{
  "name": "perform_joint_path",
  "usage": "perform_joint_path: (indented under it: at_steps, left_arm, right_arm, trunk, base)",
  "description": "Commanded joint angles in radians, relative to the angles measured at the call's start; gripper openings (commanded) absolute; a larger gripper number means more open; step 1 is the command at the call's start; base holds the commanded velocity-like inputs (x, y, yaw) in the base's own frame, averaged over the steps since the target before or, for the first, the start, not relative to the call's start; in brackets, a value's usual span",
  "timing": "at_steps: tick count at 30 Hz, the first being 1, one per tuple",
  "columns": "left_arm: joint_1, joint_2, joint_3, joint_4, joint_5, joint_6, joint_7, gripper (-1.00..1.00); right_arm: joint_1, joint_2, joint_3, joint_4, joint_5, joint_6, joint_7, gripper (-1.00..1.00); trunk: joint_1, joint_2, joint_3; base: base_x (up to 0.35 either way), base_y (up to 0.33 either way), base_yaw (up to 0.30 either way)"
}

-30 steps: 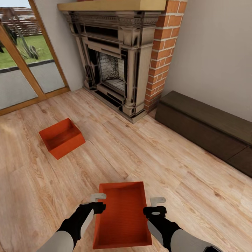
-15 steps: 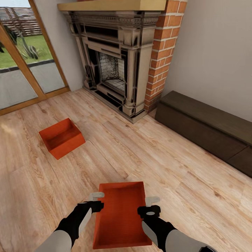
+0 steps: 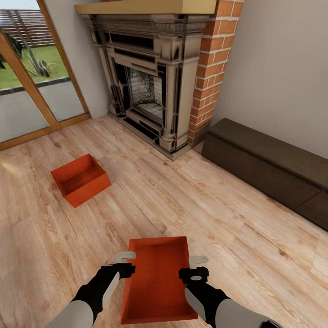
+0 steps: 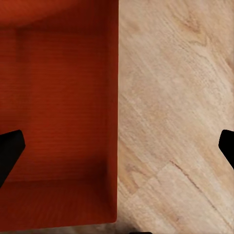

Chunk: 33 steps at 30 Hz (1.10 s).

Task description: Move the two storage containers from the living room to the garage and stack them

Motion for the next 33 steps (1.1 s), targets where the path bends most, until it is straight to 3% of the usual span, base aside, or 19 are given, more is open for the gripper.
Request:
perform_joint_path:
  at_steps: [1,33]
  left_arm:
    - [0.0,0.0,0.0,-0.002,0.002,0.006,0.004,1.0]
    - [-0.001,-0.002,-0.003,-0.015,-0.004,0.019,0.015,1.0]
  right_arm:
    - [-0.001,0.0,0.007,-0.001,-0.003,0.005,-0.006,1.0]
    - [-0.001,0.0,0.007,-0.001,0.0,0.007,-0.007,1.0]
  trunk:
    - [0.0,0.0,-0.001]
    - [0.0,0.0,-0.001]
  base:
    - [0.0,0.0,0.0]
    - [0.0,0.0,0.0]
